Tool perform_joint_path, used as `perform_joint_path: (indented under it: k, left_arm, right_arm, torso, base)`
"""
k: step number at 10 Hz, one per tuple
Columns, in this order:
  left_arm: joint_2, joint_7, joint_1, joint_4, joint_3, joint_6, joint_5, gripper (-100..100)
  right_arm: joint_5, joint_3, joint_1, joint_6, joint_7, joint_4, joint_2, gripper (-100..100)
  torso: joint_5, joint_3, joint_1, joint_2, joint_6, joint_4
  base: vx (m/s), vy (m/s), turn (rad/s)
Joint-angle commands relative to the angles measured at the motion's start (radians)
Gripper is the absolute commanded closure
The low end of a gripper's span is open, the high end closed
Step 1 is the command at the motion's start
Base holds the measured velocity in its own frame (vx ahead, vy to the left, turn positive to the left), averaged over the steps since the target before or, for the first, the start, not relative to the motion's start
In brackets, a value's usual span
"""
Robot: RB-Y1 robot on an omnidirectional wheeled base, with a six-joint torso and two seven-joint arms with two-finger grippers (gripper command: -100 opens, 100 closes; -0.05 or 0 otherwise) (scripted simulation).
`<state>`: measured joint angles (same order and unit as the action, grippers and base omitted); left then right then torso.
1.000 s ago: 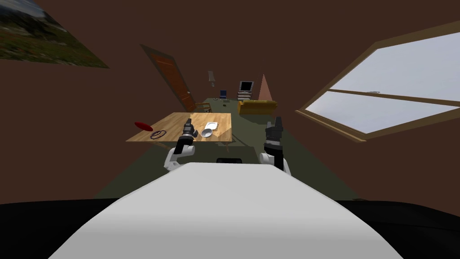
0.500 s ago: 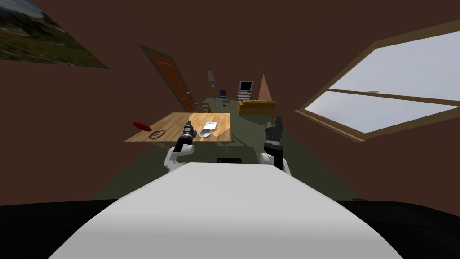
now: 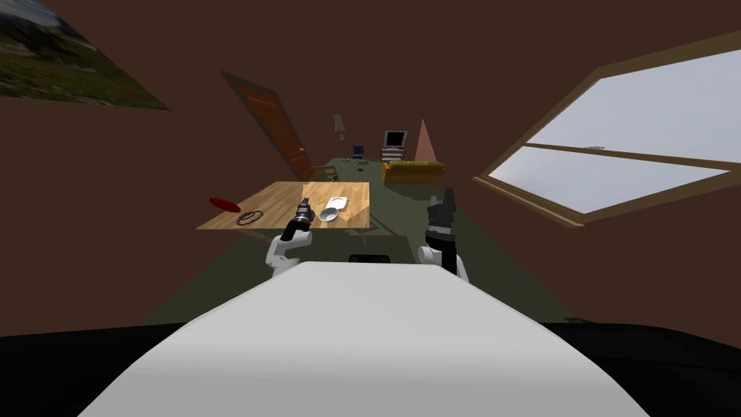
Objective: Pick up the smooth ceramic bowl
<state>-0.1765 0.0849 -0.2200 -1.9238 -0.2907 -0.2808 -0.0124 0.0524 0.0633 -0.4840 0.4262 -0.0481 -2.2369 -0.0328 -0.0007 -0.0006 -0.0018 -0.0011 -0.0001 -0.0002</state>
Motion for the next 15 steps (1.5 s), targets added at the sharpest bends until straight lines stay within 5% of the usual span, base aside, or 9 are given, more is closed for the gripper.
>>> perform_joint_path:
  k: [1, 15]
  left_arm:
    - [0.0, 0.002, 0.016, 0.031, -0.017, -0.05, 0.003, -100]
    - [-0.025, 0.005, 0.114, 0.207, -0.108, -0.418, 0.04, -100]
  right_arm:
    - [0.0, 0.0, 0.0, 0.0, 0.0, 0.0, 0.0, 0]
    - [0.0, 0.0, 0.0, 0.0, 0.0, 0.0, 0.0, 0]
  torso:
    - [0.0, 0.0, 0.0, 0.0, 0.0, 0.0]
    - [0.0, -0.001, 0.002, -0.001, 0.0, 0.0]
  base:
    - [0.011, -0.036, -0.033]
    - [0.022, -0.014, -0.039]
